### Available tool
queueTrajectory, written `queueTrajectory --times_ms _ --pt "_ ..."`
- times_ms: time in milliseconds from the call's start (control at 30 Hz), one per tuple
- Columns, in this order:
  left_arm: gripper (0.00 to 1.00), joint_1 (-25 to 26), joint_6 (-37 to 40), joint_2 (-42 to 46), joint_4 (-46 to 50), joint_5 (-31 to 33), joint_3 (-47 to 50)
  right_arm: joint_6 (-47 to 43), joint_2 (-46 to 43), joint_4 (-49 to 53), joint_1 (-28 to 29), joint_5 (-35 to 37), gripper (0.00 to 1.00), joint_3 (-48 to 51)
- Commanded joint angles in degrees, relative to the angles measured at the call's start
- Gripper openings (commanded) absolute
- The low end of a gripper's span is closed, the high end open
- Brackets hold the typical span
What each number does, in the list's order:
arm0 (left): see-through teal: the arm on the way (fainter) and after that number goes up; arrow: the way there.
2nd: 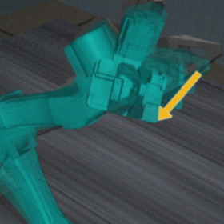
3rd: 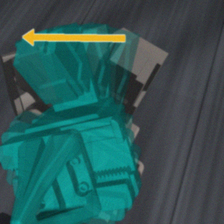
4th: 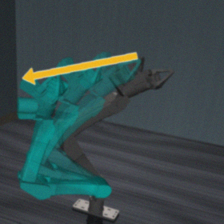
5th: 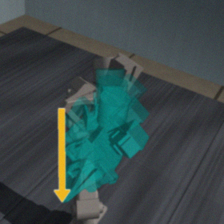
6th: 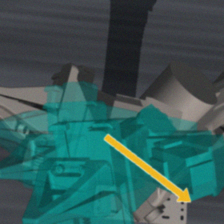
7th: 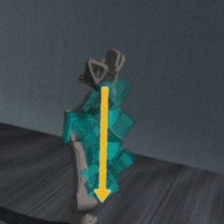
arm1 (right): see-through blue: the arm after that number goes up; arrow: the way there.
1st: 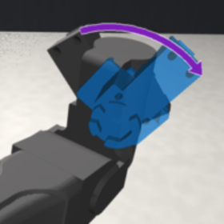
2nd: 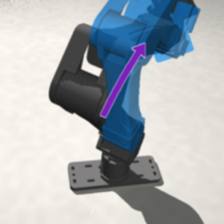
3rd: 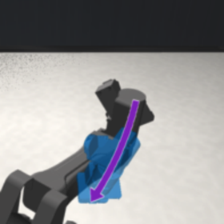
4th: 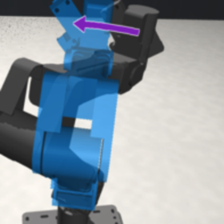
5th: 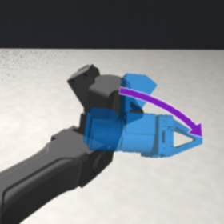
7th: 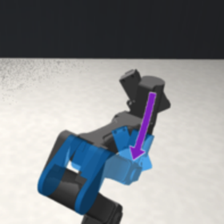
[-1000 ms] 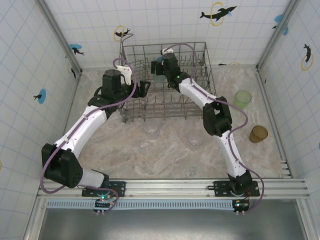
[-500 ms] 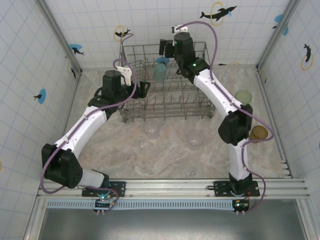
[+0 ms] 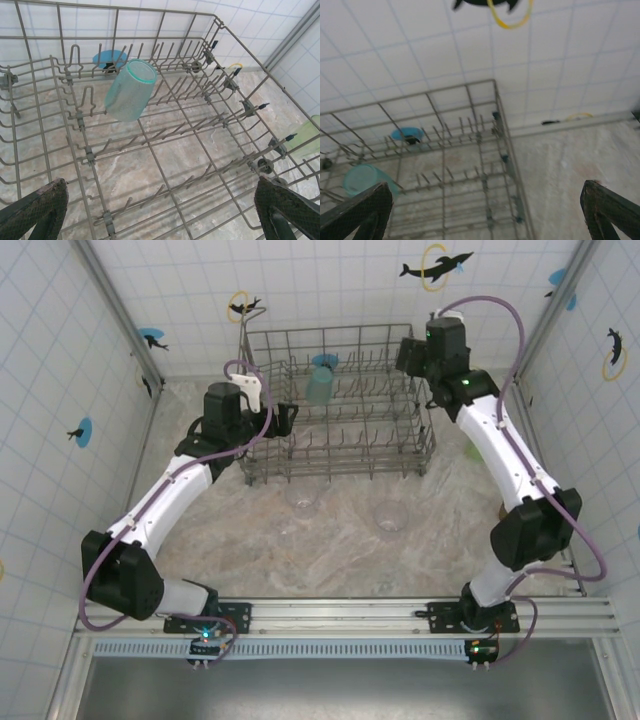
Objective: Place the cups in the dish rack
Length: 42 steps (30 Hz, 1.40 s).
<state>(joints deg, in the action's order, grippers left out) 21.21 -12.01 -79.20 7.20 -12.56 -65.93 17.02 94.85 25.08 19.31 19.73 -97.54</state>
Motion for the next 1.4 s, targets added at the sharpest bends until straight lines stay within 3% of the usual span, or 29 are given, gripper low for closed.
queueTrajectory --times_ms 0,233,433,867,1367 --pt "0.98 -0.3 0.2 1.1 -1.4 0.8 0.5 3.3 -4.1 5.7 -2.2 -1.3 1.00 5.7" --pt "0.98 -0.2 0.3 1.2 -1.8 1.9 1.1 7.9 -13.0 7.6 -7.2 -2.6 1.00 18.3" --pt "0.98 -0.3 0.0 1.3 -2.1 1.4 1.2 10.7 -15.9 10.0 -10.9 -3.6 0.97 23.0" --pt "0.98 -0.2 -0.1 2.2 -2.2 1.6 1.2 23.4 -9.8 12.6 -13.0 -4.1 0.78 25.0" --pt "0.98 -0.1 -1.0 2.0 -2.3 0.6 1.0 29.2 -5.2 5.1 -16.1 -6.9 0.68 32.9"
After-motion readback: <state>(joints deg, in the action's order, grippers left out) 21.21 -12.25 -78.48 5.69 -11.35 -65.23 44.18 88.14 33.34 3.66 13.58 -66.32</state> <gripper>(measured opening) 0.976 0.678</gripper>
